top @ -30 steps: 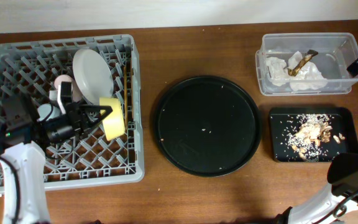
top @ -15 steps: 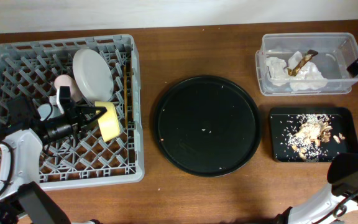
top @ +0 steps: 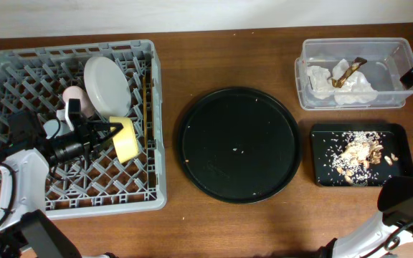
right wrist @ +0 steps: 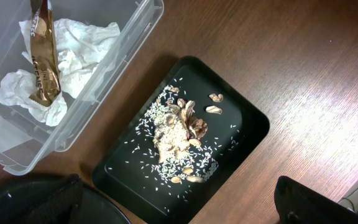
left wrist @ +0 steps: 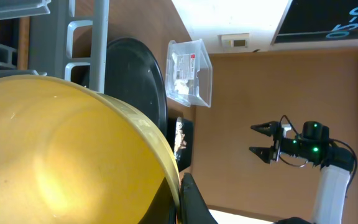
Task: Sort waste into correct bins and load items into the dishwasher rack
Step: 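Lift the yellow bowl with the left gripper and move it into the rack, then lower the bowl into the rack's front-center slots and release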
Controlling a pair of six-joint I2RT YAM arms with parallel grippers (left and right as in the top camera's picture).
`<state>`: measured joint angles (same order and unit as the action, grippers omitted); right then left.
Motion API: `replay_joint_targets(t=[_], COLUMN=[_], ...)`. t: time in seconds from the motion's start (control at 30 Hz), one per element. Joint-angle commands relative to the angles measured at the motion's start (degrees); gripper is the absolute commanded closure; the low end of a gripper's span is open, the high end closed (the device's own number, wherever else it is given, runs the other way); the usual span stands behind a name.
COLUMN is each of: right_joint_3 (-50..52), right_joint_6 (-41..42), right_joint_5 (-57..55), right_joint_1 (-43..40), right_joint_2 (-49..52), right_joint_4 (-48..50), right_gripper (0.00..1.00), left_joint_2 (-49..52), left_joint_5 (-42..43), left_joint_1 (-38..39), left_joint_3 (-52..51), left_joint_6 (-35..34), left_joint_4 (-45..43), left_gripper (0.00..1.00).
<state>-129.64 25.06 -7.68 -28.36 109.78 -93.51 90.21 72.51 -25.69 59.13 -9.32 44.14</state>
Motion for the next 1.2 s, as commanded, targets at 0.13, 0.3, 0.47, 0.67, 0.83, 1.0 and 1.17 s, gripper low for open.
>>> replay_joint_targets(t=[0.13,0.3,0.47,0.67,0.83,1.0,1.17], right_joint_3=[-0.66,-0.66,-0.66,-0.66,-0.66,-0.66,-0.66], right_joint_6=[-0.13,-0.13,-0.13,-0.13,-0.13,-0.13,-0.13], right_joint_5=[-0.68,-0.68,-0.68,-0.68,-0.68,-0.68,-0.68], right_joint_1=[-0.17,-0.17,-0.17,-0.17,-0.17,-0.17,-0.17], right_joint_2=[-0.33,-0.33,-0.33,-0.33,-0.33,-0.33,-0.33], right_joint_4=[-0.13,-0.15,-0.15,-0.15,-0.15,-0.15,-0.13], right_gripper=[0.01,0.01,0.01,0.01,0.01,0.01,0.01], left_joint_2=[0.42,0.42,0.42,0.42,0.42,0.35,0.42], left_joint_5=[-23.47,-25.94,-31.15,-39.74,-49.03,-47.52,-48.35], left_joint_1=[-0.37,-0.37,-0.39,-0.37,-0.37,4.37,15.45], left_joint_3=[-0.37,-0.37,0.66,11.76,24.52,29.40,25.46], left_joint_6=[2.97,2.97,2.97,2.97,2.97,3.96,5.09], left_joint_4=[0.90,0.87,2.23,12.35,22.86,34.18,36.20], left_gripper=[0.95,0.87,0.80,0.74,0.56,1.00,1.00])
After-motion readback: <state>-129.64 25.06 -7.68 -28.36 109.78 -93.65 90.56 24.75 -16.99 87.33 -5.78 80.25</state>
